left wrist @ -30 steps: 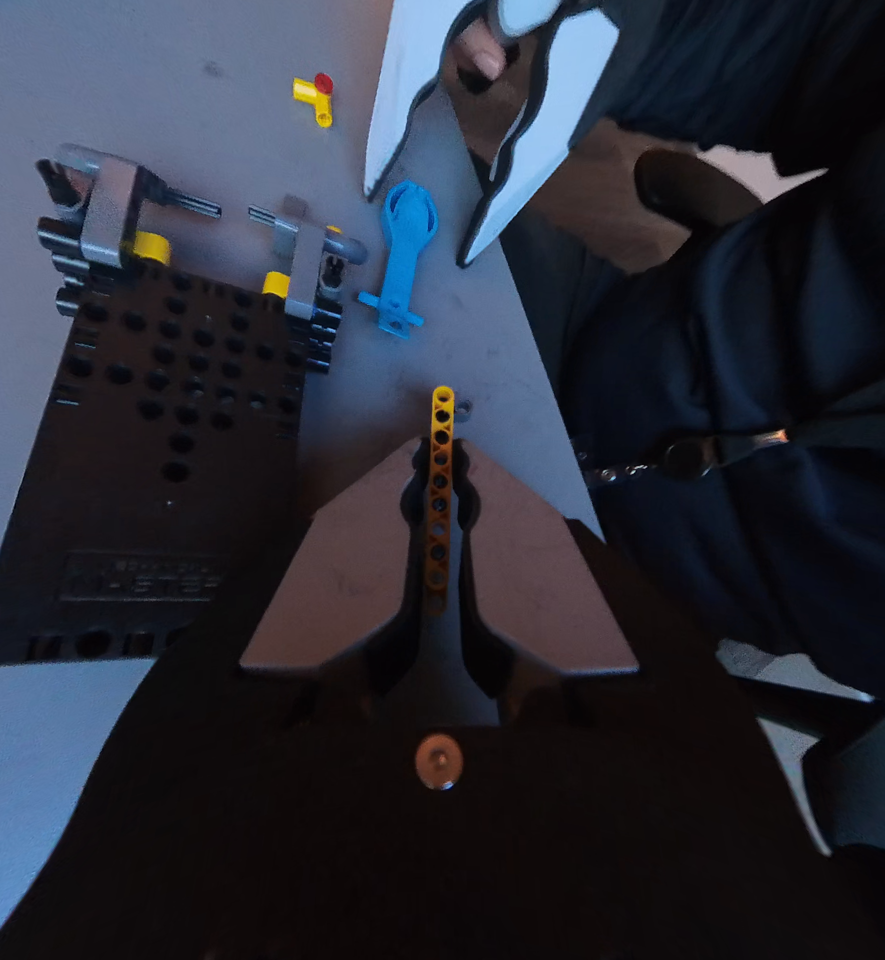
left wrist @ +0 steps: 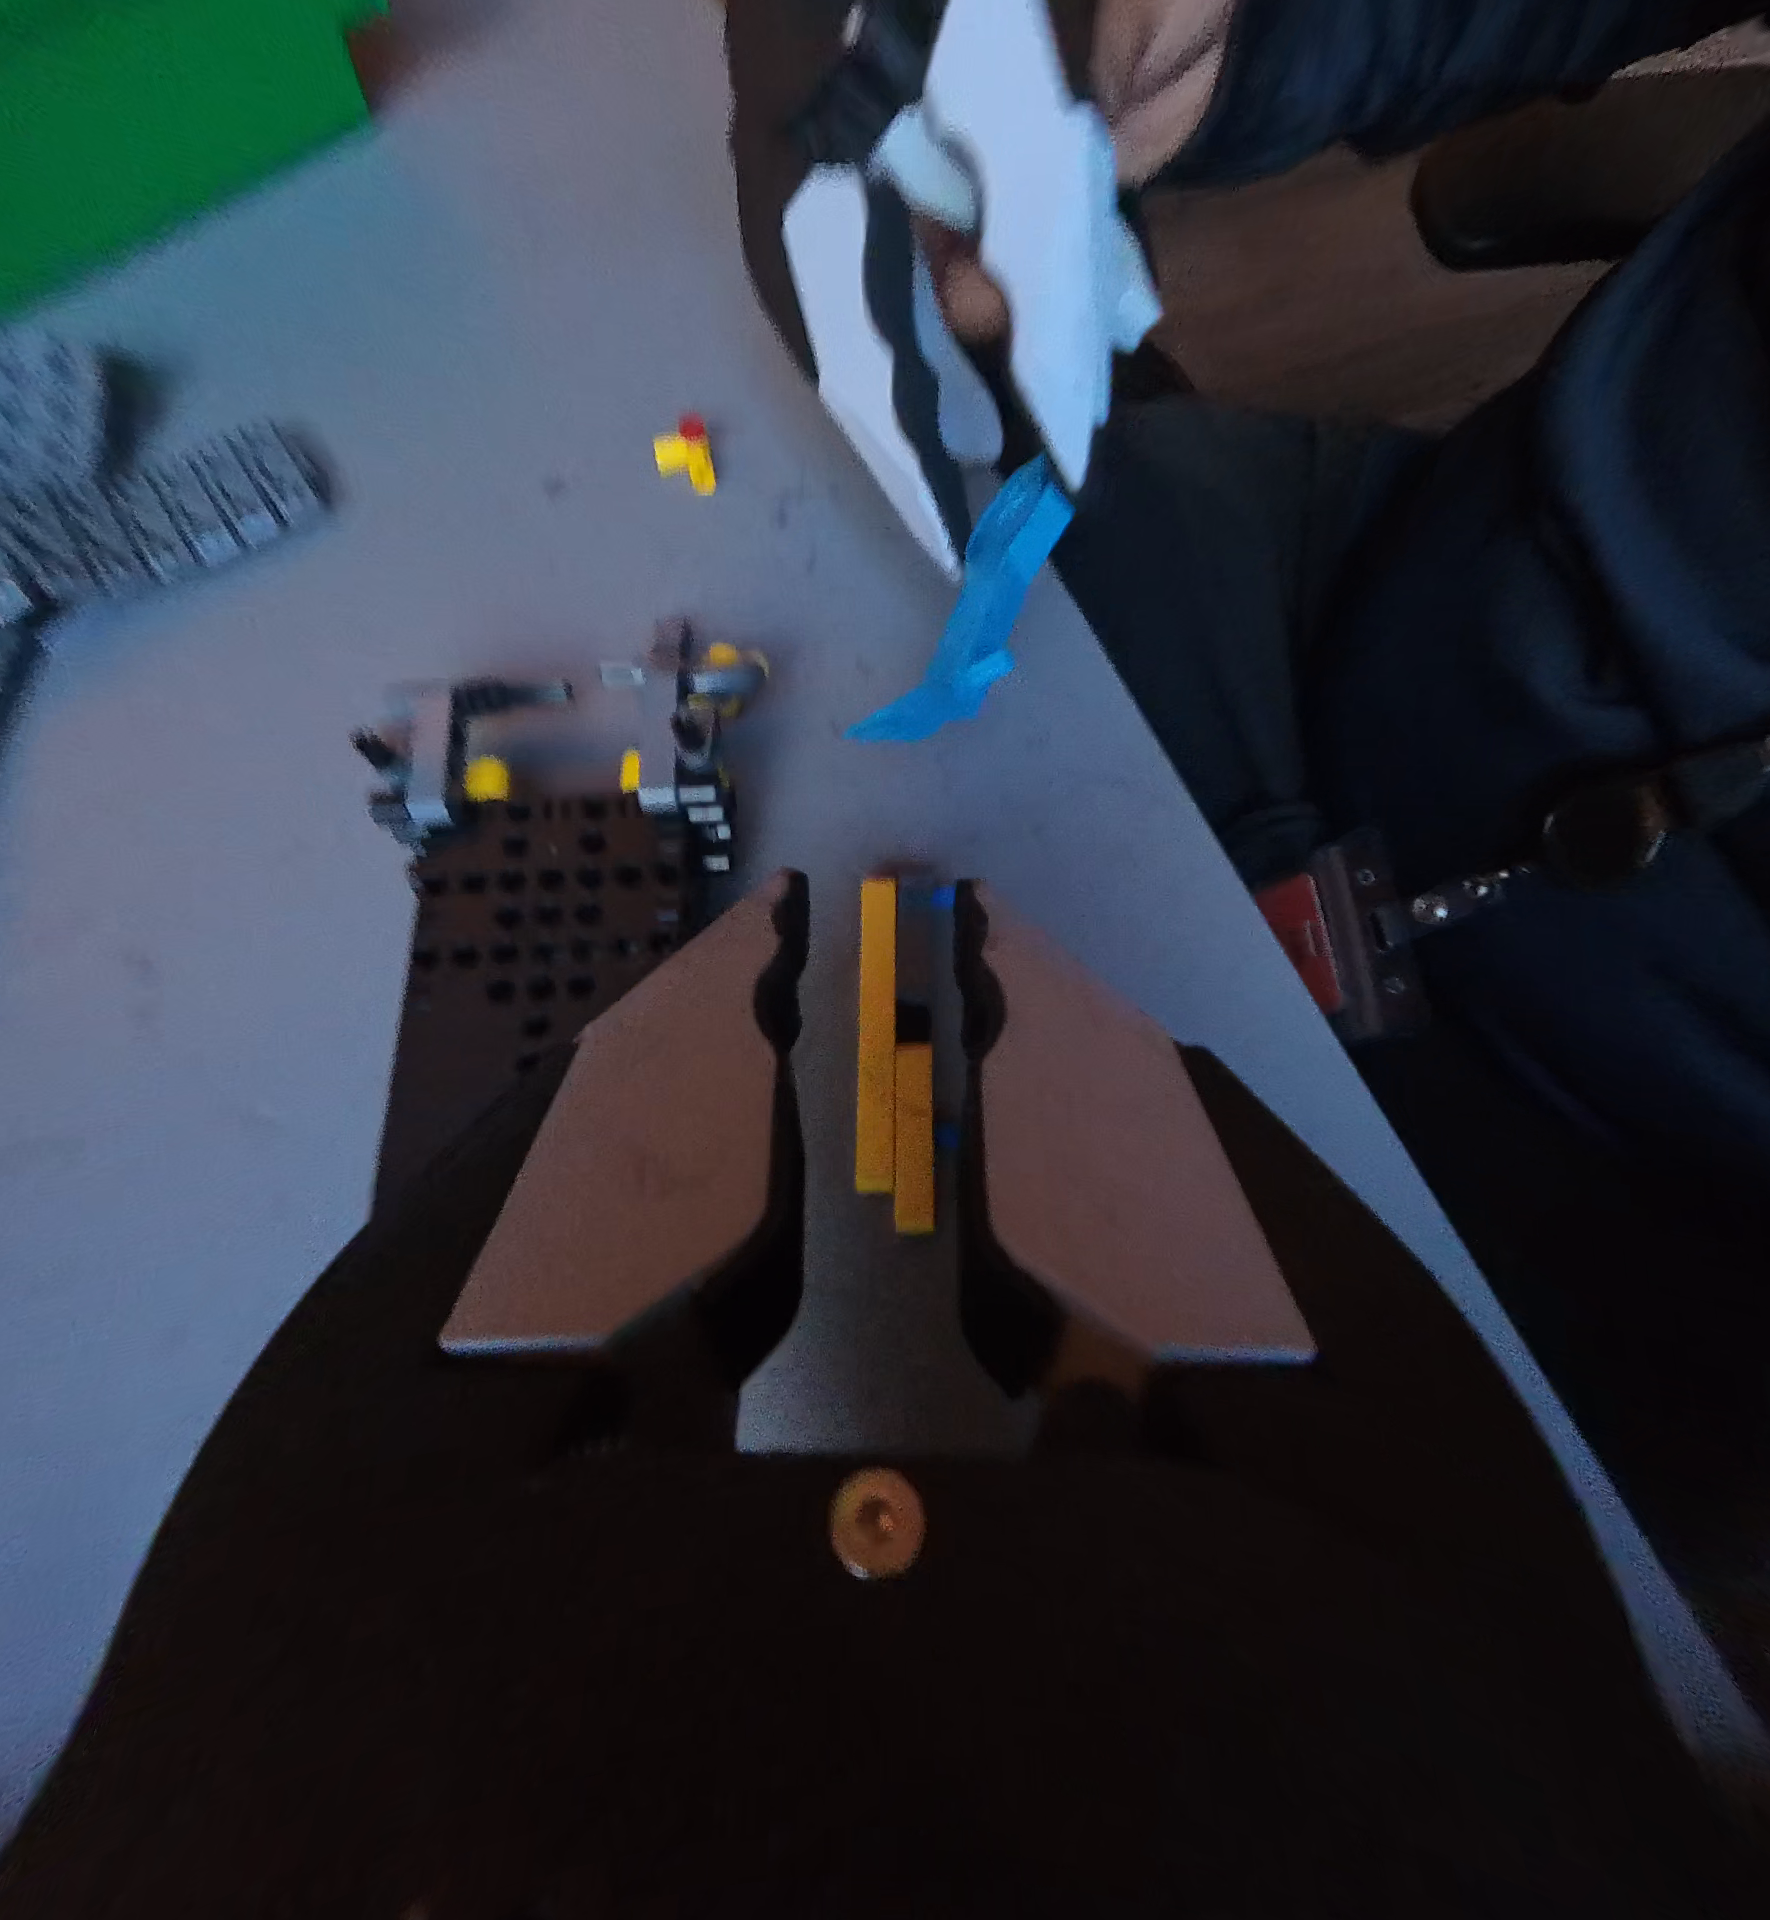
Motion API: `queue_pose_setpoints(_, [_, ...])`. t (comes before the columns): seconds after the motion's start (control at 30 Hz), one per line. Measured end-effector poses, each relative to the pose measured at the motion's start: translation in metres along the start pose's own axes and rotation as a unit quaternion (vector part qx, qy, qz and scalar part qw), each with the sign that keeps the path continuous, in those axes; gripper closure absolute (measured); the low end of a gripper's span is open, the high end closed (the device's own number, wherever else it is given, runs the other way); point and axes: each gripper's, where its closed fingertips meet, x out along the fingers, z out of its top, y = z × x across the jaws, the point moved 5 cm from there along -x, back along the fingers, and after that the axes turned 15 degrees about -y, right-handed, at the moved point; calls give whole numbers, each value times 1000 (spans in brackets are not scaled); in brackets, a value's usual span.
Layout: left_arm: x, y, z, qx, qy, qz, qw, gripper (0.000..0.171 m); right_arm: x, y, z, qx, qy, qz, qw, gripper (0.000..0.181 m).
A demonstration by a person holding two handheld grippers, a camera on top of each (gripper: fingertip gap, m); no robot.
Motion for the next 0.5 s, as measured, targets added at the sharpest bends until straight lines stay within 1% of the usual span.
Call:
queue_pose_setpoints(0.07, [1,-3,12,69,-28,21,997,142,2,-1,0,41,-2,16,999,157])
queue_pose_setpoints(0.2, [10,-13,21,210,-35,58,975,142,5,-2,-3,92,-4,39,995,157])
queue_pose_setpoints(0.27, [13,-18,25,244,-41,64,967,143,7,0,-4,114,-7,55,992,157])
queue_pose_setpoints(0.33, [16,-20,25,281,-28,78,956,145,8,1,-4,139,-13,70,988,156])
queue_pose_setpoints(0.37, [17,-21,25,299,-23,84,950,142,7,1,-3,150,-17,75,986,156])
queue_pose_setpoints(0.43, [18,-24,25,326,-18,91,941,141,6,1,-2,168,-25,83,982,156])
queue_pose_setpoints(0.5, [21,-25,22,357,0,107,928,139,5,1,-2,187,-31,91,978,156])
